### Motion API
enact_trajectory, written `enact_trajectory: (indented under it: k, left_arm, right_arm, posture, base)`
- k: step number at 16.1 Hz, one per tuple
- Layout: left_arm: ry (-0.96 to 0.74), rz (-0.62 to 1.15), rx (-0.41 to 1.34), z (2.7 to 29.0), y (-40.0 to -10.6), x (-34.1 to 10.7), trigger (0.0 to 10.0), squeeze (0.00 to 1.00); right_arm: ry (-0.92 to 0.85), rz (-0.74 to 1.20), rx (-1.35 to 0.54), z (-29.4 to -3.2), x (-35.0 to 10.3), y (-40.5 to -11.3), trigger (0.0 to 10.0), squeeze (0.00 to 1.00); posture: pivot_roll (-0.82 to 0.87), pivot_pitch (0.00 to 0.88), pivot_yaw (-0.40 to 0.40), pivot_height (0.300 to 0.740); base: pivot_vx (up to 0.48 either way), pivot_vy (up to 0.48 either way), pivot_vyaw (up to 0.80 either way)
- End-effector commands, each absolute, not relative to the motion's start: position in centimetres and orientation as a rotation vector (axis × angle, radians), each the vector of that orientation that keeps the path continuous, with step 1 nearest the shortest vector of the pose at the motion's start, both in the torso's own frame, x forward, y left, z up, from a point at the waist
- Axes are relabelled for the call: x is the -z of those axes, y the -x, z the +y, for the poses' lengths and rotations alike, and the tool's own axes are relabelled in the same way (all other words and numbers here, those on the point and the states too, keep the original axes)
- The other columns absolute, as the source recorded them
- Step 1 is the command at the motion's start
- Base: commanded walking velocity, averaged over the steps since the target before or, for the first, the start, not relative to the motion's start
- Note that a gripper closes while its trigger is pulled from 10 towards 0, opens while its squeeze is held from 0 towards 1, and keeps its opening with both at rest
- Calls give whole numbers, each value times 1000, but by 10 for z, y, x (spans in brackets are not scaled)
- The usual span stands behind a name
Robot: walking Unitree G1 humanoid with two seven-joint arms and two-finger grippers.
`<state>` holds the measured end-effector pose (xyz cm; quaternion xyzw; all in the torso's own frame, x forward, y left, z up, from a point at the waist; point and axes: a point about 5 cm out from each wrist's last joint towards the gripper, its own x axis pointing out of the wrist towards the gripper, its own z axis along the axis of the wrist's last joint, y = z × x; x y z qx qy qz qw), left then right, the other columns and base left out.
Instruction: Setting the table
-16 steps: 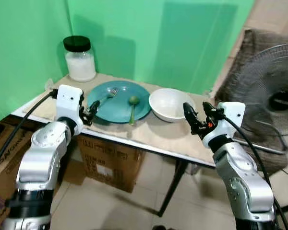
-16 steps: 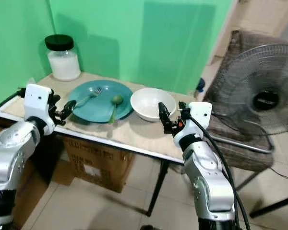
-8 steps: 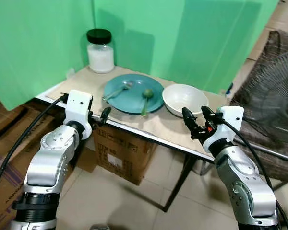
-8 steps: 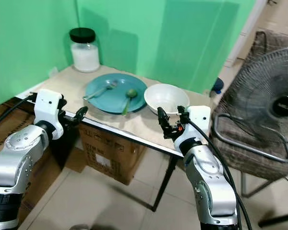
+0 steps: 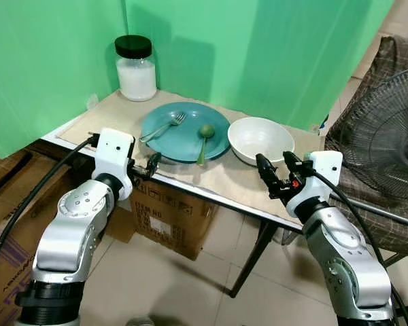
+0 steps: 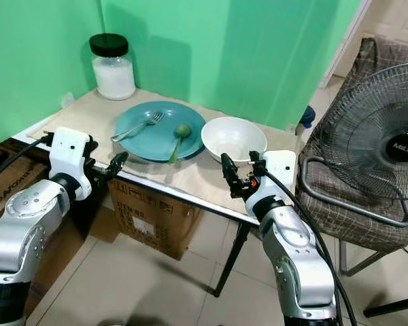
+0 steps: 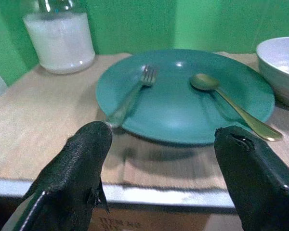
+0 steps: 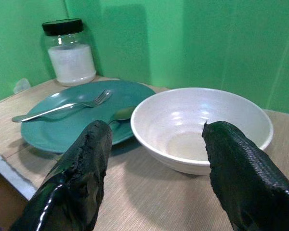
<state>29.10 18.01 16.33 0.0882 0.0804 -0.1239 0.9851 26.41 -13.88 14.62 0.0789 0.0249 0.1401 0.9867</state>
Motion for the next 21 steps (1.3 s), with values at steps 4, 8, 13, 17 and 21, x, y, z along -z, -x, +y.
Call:
enact_trajectory:
  k: [4,8,13,17,21]
  left_arm:
    - [-209,99,239,176,-289,-174,10000,0]
    - [-214,90,230,178,-288,-177,10000,0]
    - [-224,85,243,178,-288,-181,10000,0]
    - [-226,87,271,175,-290,-181,10000,0]
    - [-226,83,318,170,-292,-181,10000,0]
  right_arm:
    - [-152,31,-287,-140,-151,-263,10000,0]
    - [-151,25,-293,-139,-151,-263,10000,0]
    - [-142,27,-238,-143,-150,-265,10000,0]
    - [-165,15,-228,-145,-151,-264,10000,0]
    - [-176,3,-195,-147,-151,-261,10000,0]
  posture:
    - [115,0,-74,740]
    - [119,0,-72,740]
    - [118,0,-57,740]
    - [109,0,-46,740]
    - [84,0,-6,740]
  base:
    - [336,0,-400]
    - [338,0,0]
    - [344,0,640]
    - [348,0,-186]
    - [353,0,-517]
